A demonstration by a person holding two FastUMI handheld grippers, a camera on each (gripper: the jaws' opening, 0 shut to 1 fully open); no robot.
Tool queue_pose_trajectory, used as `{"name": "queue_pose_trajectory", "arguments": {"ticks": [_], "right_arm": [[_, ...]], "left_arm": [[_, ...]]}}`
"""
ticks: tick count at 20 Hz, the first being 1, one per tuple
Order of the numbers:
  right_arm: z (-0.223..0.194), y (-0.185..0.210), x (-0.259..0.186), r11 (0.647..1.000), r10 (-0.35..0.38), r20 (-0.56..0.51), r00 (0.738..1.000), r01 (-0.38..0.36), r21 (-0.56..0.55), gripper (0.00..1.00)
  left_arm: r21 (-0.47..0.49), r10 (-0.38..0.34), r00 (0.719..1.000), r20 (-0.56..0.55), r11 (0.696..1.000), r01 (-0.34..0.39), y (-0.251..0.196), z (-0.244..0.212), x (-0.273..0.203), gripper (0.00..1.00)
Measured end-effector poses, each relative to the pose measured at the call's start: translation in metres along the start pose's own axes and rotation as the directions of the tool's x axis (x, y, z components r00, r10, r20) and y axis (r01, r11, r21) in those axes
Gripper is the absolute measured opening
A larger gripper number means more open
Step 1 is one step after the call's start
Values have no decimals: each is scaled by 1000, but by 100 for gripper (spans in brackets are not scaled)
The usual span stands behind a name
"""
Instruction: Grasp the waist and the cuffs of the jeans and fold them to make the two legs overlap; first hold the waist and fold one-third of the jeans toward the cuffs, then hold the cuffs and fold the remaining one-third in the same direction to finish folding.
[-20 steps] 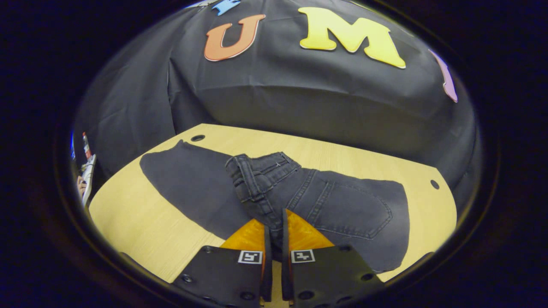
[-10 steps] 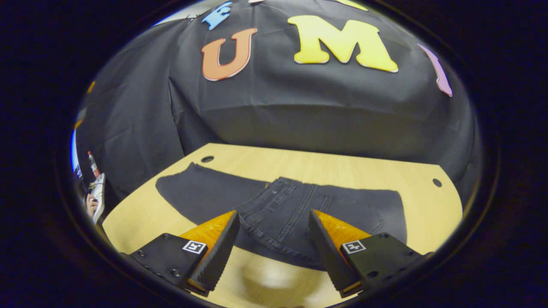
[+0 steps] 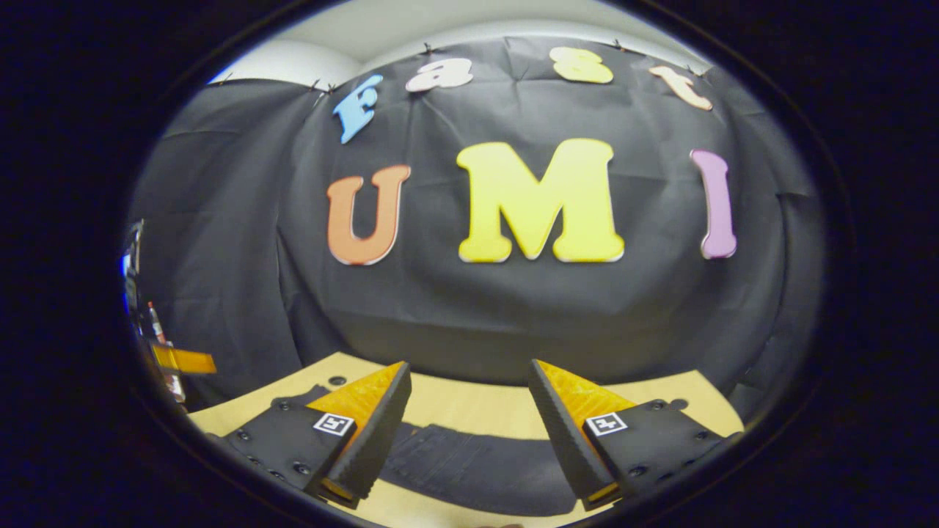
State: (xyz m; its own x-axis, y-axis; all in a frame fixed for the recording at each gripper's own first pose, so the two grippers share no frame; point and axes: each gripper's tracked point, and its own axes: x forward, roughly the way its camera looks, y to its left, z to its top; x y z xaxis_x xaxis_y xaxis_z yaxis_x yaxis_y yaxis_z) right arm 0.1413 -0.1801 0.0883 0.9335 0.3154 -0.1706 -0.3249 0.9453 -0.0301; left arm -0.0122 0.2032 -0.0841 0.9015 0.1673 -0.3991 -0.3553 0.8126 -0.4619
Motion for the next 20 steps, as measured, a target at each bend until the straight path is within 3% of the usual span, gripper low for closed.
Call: {"name": "queue_pose_trajectory", "arguments": {"ticks": [3,5,7,10,12,15,18,20], "right_arm": [[36,-24,-12,999,-36,48,998,35,8,98],[53,-38,-20,999,-53,79,995,53,2,98],[58,-50,-26,998,-68,83,994,68,2,98],[59,-67,-35,996,-81,67,994,83,-26,98],[63,-81,-40,993,-98,72,993,102,-60,98],[66,-99,-42,989,-122,64,990,127,-71,99],[68,-113,-42,987,-150,67,987,153,-48,98],[66,-120,-45,985,-159,60,986,162,-52,98]], "left_arm": [[-164,-10,998,-58,986,0,15,-23,20,98],[-313,-24,993,-119,950,-15,24,-42,43,98],[-489,-63,983,-175,872,-31,33,-56,67,98],[-657,-35,984,-177,748,-91,59,-63,96,98],[-705,-4,989,-150,701,-104,71,-55,109,99],[-736,37,988,-148,663,-136,89,-57,121,98],[-737,77,979,-187,649,-192,105,-69,126,99],[-754,73,982,-175,631,-181,102,-66,134,98]]}}
